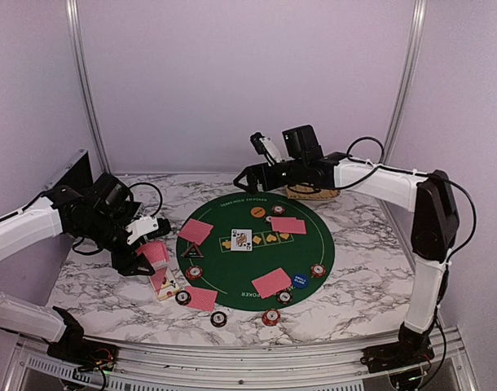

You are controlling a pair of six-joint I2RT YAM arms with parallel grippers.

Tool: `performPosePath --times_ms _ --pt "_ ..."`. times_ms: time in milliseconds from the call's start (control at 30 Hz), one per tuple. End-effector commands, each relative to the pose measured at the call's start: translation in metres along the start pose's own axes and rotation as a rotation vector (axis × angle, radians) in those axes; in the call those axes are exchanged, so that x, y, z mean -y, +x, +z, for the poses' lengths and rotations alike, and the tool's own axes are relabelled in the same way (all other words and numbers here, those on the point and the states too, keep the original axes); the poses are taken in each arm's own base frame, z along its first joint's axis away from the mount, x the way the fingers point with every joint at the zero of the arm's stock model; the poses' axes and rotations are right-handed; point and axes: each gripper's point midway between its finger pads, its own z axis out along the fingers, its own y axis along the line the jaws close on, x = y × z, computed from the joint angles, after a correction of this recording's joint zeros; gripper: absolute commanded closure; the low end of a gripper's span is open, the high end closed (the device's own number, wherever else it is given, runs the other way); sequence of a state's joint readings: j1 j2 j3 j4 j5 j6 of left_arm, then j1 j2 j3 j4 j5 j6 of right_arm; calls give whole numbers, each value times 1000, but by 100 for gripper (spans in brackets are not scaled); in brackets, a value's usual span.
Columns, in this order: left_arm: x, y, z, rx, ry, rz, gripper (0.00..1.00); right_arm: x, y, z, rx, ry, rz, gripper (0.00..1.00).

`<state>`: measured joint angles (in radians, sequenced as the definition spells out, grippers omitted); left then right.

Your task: Distribute texas hold em gaming equipment

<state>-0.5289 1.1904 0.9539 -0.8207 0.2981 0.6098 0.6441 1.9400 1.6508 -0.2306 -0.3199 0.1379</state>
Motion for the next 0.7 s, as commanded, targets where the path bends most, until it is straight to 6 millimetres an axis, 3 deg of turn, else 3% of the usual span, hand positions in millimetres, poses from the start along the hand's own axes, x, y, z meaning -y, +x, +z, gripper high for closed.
performPosePath --times_ms 0,167,333,667 --pt "-2 -12 -12 42 -4 9 100 -62 26 9 -94 -309 239 1" --pt "-3 -13 -12 40 -8 12 100 -101 36 8 -98 -439 429 1" --pt "-2 -13 -10 39 0 13 100 -151 63 26 -194 -527 546 1" --pt "-2 -13 -12 44 -1 12 100 -212 90 52 -281 -694 651 1"
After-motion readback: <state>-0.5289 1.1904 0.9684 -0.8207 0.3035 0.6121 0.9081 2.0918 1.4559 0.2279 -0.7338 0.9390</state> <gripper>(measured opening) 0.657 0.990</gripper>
